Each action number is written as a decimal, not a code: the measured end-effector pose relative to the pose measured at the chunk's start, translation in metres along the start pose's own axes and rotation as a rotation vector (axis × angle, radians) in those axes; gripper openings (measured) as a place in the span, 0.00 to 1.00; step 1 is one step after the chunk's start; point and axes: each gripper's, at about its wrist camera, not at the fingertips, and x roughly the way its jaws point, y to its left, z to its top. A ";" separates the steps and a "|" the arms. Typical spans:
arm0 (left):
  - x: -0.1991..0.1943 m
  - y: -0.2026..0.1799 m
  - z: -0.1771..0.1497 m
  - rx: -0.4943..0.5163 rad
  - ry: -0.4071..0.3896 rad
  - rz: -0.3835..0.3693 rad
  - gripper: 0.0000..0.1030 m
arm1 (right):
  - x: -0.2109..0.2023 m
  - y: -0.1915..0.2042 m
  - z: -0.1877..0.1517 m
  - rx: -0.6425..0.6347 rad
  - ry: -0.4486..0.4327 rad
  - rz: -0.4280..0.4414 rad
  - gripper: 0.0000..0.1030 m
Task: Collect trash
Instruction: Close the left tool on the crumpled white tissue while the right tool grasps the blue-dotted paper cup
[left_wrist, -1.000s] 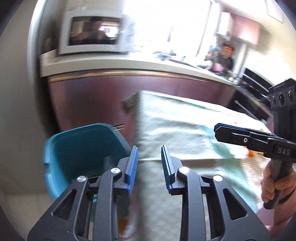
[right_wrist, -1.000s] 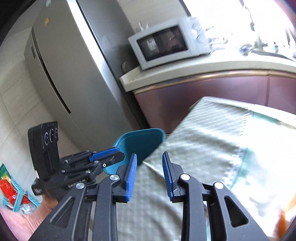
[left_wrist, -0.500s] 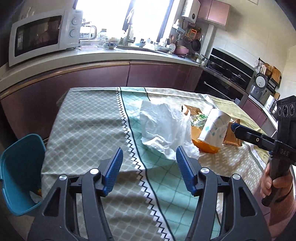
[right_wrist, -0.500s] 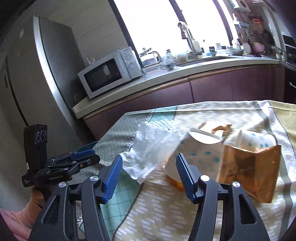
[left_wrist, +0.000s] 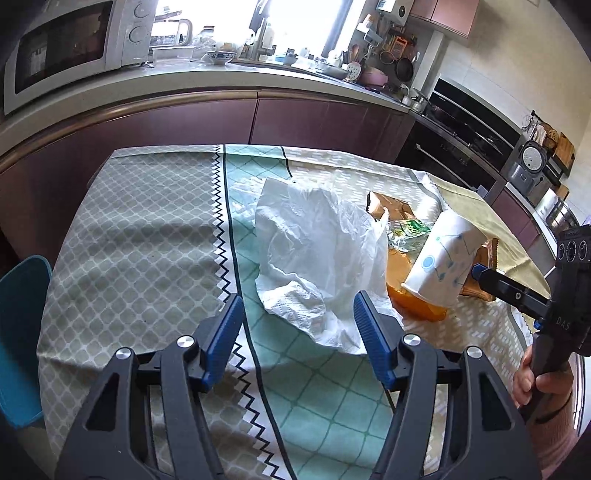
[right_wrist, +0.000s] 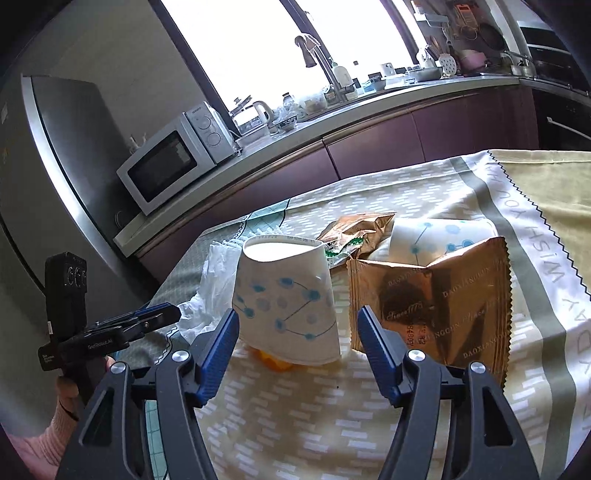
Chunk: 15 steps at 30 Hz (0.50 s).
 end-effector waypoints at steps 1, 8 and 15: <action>0.003 0.001 0.001 -0.005 0.006 -0.003 0.60 | 0.001 0.000 0.000 0.002 0.001 0.004 0.62; 0.021 0.002 0.003 -0.031 0.050 -0.026 0.49 | 0.008 0.002 0.000 -0.003 0.013 0.025 0.62; 0.028 0.000 -0.005 -0.038 0.079 -0.051 0.09 | 0.013 0.003 -0.001 -0.001 0.044 0.034 0.43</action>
